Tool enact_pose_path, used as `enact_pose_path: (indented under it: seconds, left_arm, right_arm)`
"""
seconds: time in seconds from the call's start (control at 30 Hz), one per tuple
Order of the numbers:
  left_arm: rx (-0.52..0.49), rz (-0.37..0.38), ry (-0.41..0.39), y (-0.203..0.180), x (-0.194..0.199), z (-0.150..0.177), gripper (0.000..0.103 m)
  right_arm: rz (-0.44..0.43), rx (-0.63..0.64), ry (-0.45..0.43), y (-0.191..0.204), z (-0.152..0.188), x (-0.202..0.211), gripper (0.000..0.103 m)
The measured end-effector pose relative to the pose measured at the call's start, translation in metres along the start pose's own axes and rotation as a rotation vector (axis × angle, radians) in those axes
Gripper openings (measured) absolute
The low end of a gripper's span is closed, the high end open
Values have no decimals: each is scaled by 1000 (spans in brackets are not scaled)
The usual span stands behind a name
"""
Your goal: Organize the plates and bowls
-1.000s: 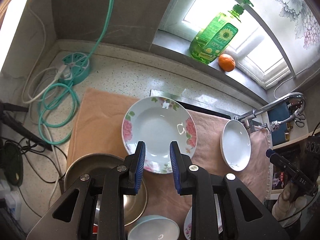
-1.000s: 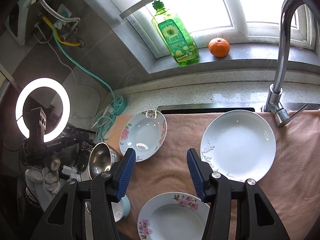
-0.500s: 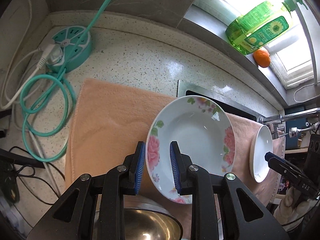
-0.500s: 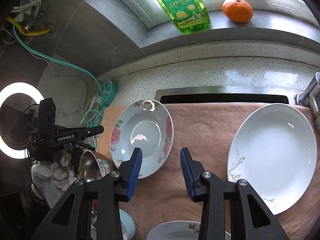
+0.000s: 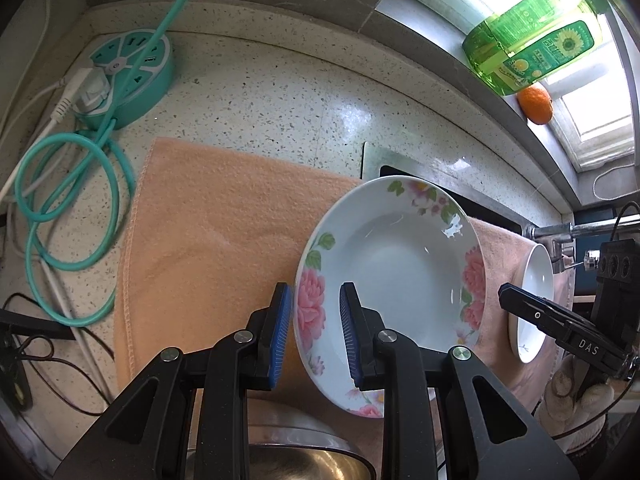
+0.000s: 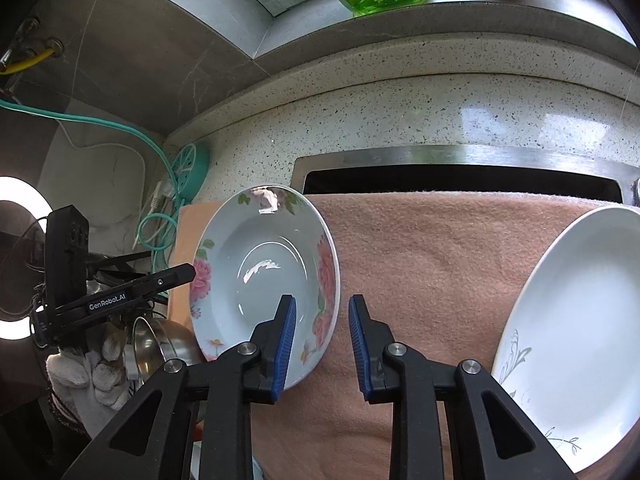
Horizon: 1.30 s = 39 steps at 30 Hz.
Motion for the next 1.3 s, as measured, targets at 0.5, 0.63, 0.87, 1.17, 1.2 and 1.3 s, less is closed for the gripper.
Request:
enact_pose_path:
  seconds: [0.5,0.63,0.87,1.17,1.2,1.3]
  left_arm:
    - [-3,3,16,5,-6,1,12]
    - [-12,-4,13,3,-6,2,12]
    - [-13,-4,3,1,-5,2,12]
    - [-20,-5,0,-1,-2,6,12]
    - [-29,-7,-2,-3,-1,8,12]
    - [-30,-3,-4,-5,0,11,12]
  right_arm:
    - [-1,-10,36,1,-2,-27,16]
    - [-1,-23,44,-2,-2,-31,12]
    - [32,-7,54,-1,-1,-33,8]
    - [58,15,57,1,-1,-32,8]
    - [61,17,57,2,-1,-31,8]
    - [67,23,55,2,0,-28,8]
Point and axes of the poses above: each gripper's, at about its wrist camera, not at the fingertips, and x roughly against the way its jaws point, y to its left, z to its underside, the point moved 5 cm from there along -x, roughly the way its jaws point, and after that the axes turned 11 degrees about x, right-handed, at the moved point
